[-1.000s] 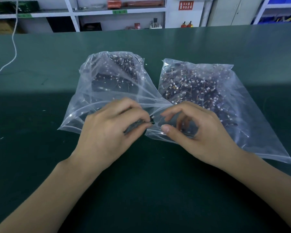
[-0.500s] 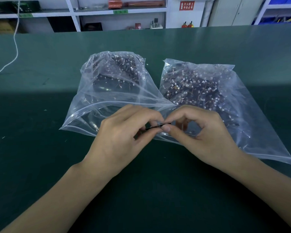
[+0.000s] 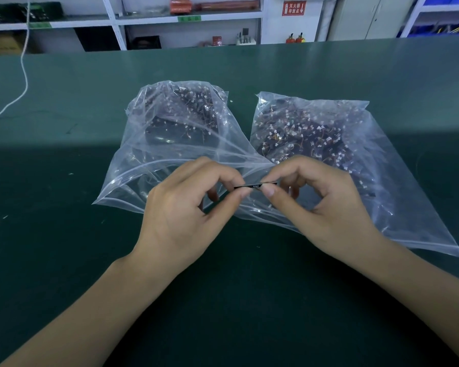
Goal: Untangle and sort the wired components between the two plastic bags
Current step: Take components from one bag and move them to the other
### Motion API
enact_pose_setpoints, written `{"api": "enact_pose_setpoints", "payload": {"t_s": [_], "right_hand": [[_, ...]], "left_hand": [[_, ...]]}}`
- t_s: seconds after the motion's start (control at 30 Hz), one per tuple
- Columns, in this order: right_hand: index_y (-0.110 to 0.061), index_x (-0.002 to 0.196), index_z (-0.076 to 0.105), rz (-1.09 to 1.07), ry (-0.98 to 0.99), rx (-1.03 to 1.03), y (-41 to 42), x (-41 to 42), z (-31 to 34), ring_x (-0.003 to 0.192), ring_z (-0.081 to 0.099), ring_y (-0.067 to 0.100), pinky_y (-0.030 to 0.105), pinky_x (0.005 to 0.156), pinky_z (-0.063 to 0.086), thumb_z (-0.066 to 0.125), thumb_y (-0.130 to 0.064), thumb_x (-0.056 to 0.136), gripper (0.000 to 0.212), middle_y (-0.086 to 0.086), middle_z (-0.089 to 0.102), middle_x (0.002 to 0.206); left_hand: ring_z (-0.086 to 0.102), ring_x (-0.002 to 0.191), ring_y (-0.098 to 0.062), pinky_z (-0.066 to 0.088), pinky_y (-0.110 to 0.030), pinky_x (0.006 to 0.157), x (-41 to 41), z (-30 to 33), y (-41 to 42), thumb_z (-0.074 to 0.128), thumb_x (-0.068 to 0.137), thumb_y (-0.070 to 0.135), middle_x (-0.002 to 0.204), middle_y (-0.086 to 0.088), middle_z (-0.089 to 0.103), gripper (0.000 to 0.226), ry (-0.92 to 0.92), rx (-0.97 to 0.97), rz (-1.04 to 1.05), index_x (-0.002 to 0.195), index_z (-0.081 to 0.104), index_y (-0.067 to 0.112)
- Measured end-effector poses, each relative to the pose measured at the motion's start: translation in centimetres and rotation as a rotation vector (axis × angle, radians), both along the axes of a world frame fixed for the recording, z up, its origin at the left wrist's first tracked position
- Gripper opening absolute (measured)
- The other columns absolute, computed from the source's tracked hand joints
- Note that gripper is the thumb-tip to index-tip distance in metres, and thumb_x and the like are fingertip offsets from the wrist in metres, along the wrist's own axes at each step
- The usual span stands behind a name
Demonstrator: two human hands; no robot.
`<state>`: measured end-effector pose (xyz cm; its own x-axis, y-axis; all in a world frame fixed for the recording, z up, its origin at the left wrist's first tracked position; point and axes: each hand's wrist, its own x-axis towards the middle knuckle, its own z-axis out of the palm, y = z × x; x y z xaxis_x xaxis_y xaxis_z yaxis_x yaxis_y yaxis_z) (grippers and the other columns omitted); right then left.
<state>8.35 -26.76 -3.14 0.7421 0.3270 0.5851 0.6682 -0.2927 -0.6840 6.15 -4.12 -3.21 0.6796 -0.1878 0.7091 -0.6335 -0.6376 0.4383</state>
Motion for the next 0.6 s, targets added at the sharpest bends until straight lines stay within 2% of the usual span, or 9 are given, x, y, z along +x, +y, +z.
{"api": "enact_pose_setpoints", "payload": {"t_s": [0.2,0.4,0.5,0.6], "right_hand": [[-0.013,0.098,0.075,0.000,-0.047,-0.040,-0.18,0.22,-0.05,0.078,0.064,0.023,0.039,0.072,0.051,0.075,-0.014,0.098,0.001,-0.010,0.071,0.092],[-0.012,0.099,0.075,-0.007,-0.052,-0.046,-0.01,0.13,-0.15,0.077,0.065,0.022,0.039,0.071,0.052,0.076,-0.011,0.098,0.001,-0.013,0.070,0.092],[-0.011,0.098,0.075,0.008,-0.045,-0.052,-0.16,0.19,-0.12,0.078,0.064,0.023,0.041,0.071,0.052,0.074,-0.011,0.098,0.001,-0.008,0.072,0.094],[-0.011,0.099,0.075,-0.001,-0.043,-0.041,-0.16,0.19,-0.11,0.077,0.064,0.023,0.040,0.071,0.051,0.074,-0.011,0.099,0.001,-0.012,0.070,0.091]], "left_hand": [[0.063,0.077,-0.017,0.049,-0.037,0.059,0.04,-0.04,0.02,0.078,0.096,0.022,0.090,0.012,0.065,0.007,0.029,-0.010,-0.042,0.092,0.075,0.016],[0.063,0.079,-0.017,0.049,-0.033,0.061,0.02,0.04,0.05,0.079,0.096,0.022,0.092,0.014,0.065,0.006,0.023,-0.018,-0.037,0.093,0.074,0.019],[0.064,0.081,-0.016,0.049,-0.033,0.061,-0.04,0.00,0.01,0.078,0.096,0.023,0.092,0.014,0.064,0.007,0.031,0.001,-0.054,0.092,0.073,0.019],[0.064,0.081,-0.017,0.049,-0.036,0.060,-0.04,0.03,-0.05,0.078,0.096,0.024,0.092,0.013,0.065,0.008,0.029,-0.003,-0.049,0.092,0.072,0.020]]}}
